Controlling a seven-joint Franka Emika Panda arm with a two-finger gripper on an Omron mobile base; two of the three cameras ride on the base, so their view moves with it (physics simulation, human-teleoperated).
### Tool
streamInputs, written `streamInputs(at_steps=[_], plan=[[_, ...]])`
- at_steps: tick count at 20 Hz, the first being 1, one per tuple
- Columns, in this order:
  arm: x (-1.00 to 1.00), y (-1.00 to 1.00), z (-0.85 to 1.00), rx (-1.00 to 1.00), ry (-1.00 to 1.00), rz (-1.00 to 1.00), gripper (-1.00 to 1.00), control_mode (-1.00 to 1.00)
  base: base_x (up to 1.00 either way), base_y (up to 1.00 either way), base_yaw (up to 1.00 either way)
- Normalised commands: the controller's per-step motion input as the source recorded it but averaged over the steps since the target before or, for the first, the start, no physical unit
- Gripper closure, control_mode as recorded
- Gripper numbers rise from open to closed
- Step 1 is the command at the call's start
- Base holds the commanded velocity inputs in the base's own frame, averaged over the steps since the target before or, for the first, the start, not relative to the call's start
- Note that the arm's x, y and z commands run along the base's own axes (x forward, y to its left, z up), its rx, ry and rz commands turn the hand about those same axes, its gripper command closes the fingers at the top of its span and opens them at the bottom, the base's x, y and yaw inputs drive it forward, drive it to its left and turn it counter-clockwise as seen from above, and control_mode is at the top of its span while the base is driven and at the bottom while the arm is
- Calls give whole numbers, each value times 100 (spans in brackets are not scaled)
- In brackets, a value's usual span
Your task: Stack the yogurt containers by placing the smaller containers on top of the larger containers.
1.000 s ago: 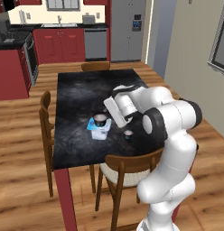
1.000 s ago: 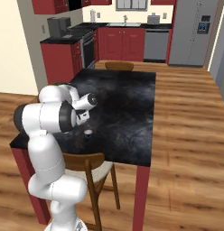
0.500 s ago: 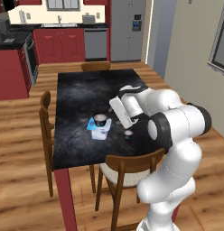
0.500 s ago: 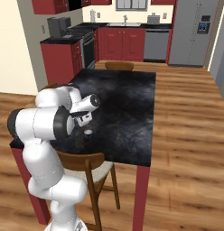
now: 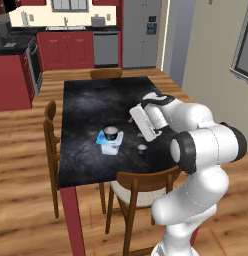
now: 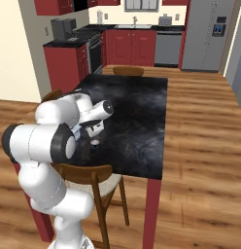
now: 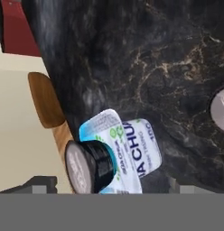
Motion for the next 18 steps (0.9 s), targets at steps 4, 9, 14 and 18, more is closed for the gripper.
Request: streamInputs(at_steps=[4, 9, 14, 18], plan=[[-31, -34, 28, 0, 11, 0, -100, -100, 0, 0, 0], [-33, -29, 14, 0, 8, 0, -100, -100, 0, 0, 0], [-27, -24, 0, -1, 4, 0, -100, -100, 0, 0, 0], [-5, -1, 0, -5, 1, 0, -100, -100, 0, 0, 0]])
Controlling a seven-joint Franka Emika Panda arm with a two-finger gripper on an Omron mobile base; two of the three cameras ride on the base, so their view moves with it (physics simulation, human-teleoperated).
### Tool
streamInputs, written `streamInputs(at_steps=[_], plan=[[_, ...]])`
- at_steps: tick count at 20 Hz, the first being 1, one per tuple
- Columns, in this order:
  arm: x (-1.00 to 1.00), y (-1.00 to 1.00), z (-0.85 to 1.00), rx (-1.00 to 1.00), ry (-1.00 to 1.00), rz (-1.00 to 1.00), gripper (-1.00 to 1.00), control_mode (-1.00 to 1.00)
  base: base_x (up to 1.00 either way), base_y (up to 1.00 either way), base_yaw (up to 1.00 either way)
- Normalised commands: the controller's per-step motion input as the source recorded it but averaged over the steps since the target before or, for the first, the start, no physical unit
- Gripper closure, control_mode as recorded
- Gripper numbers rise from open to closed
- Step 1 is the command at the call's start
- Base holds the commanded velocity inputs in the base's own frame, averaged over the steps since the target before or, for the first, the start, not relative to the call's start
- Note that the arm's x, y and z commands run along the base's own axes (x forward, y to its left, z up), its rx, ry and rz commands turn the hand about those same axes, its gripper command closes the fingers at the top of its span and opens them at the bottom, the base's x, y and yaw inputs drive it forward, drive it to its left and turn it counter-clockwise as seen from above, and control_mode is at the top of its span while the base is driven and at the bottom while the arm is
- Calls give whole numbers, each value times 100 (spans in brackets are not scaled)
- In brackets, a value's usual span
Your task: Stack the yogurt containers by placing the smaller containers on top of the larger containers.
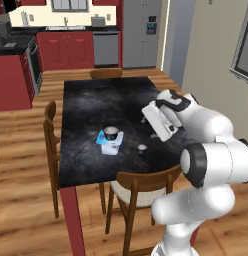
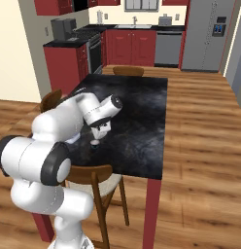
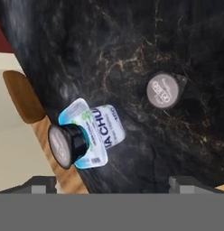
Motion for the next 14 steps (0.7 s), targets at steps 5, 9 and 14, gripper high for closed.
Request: streamInputs(at_steps=[5, 9, 14], plan=[[0, 0, 0, -12, 3, 4, -100, -100, 0, 0, 0], [0, 0, 0, -14, 0, 8, -100, -100, 0, 0, 0], [-2, 0, 0, -9, 0, 14, -100, -100, 0, 0, 0]])
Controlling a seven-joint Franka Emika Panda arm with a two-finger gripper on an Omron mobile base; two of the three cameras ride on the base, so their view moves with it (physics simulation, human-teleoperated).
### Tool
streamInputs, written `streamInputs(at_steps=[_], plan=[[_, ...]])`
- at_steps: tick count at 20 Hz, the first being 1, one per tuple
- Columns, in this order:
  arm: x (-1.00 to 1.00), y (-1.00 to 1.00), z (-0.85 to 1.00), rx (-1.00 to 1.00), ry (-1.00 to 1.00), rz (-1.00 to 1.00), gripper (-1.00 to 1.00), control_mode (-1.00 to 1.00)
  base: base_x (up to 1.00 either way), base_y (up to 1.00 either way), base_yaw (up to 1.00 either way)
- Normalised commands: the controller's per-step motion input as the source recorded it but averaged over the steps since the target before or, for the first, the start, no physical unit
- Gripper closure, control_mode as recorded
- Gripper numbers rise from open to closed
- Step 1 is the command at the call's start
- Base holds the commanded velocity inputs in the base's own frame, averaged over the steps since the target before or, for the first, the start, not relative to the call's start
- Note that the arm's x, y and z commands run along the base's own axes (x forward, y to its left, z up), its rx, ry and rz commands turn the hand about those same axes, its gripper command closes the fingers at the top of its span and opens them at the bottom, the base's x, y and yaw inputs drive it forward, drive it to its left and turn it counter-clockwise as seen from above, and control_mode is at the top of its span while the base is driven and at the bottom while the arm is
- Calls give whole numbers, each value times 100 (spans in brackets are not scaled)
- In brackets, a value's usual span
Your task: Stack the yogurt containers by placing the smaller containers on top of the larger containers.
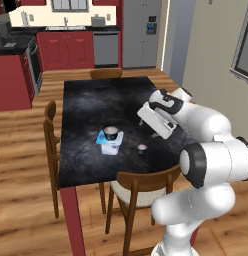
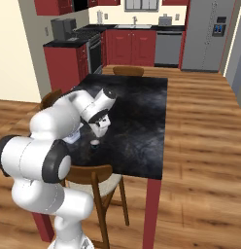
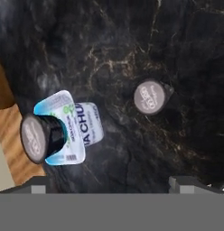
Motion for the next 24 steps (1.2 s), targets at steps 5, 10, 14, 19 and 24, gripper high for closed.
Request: streamInputs(at_steps=[5, 10, 14, 19, 24], plan=[[-21, -1, 0, -4, 0, 17, -100, -100, 0, 0, 0], [-40, -13, 0, -4, 0, 23, -100, -100, 0, 0, 0], [-49, -18, 0, -4, -2, 24, -100, -100, 0, 0, 0], [-45, -14, -1, -5, -3, 23, -100, -100, 0, 0, 0], [-22, -1, -7, -8, -3, 20, -100, -100, 0, 0, 0]])
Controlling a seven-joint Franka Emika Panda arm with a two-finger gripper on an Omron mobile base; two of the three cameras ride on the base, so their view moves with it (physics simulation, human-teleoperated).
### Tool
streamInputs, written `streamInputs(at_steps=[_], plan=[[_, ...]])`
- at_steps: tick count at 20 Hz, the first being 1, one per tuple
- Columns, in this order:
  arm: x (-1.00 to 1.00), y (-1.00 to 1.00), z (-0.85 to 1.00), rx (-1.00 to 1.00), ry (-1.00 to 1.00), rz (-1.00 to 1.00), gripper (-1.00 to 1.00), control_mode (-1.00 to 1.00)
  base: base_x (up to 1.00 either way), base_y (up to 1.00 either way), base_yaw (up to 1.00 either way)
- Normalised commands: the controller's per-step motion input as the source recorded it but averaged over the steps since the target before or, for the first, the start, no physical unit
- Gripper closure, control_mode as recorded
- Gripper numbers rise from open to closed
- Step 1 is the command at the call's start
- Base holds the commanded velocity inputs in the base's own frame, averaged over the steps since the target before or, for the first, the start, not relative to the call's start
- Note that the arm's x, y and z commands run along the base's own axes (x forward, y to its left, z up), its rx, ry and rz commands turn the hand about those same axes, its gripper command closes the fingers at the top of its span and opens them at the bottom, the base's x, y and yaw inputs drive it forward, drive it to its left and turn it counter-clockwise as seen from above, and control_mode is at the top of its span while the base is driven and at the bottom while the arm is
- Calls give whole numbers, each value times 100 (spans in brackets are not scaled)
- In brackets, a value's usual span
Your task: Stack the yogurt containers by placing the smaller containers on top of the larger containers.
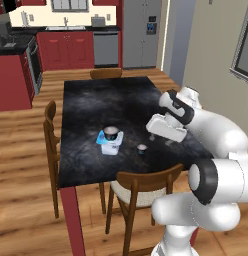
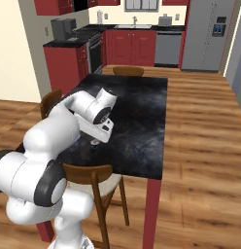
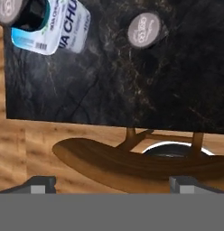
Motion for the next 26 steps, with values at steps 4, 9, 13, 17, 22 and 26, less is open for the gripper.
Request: streamInputs(at_steps=[4, 9, 13, 17, 22, 26], plan=[[0, 0, -11, -8, -7, 19, -100, -100, 0, 0, 0], [0, 0, -32, -3, -6, 11, -100, -100, 0, 0, 0], [0, 1, -36, 0, -1, 2, -100, -100, 0, 0, 0], [0, 6, -20, 0, -3, 0, -100, -100, 0, 0, 0], [1, 15, -1, -5, -10, -5, -100, -100, 0, 0, 0], [8, 19, 0, -13, -19, -10, -100, -100, 0, 0, 0]])
